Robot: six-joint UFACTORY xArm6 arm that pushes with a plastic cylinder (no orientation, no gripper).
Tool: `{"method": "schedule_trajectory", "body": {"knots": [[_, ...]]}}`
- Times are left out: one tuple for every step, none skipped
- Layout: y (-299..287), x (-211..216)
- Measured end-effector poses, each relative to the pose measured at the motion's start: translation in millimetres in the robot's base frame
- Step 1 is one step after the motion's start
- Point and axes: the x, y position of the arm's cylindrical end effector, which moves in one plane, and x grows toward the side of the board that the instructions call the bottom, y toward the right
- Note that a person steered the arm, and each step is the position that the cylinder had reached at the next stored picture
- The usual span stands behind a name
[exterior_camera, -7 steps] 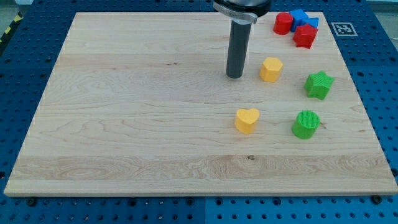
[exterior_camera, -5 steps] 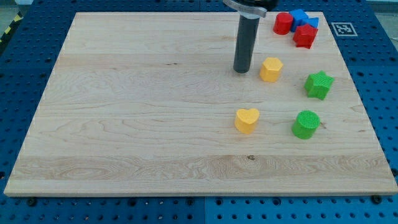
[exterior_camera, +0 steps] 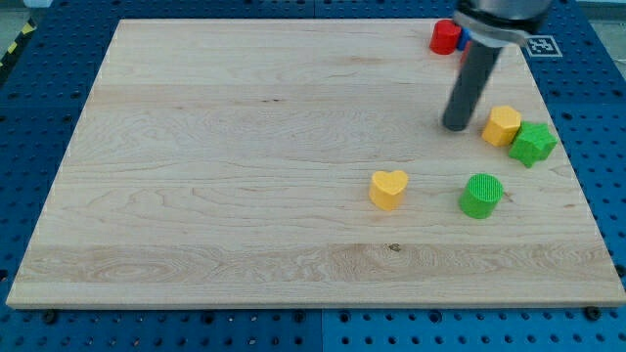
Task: Push the yellow blocks and green star to the center right
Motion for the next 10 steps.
{"method": "schedule_trajectory", "body": {"knots": [[-89, 1], [-151, 28], [-156, 88], [-106, 124], [-68, 120], [-47, 110], [-44, 104], [-58, 92], [-60, 66], [-58, 56]]}}
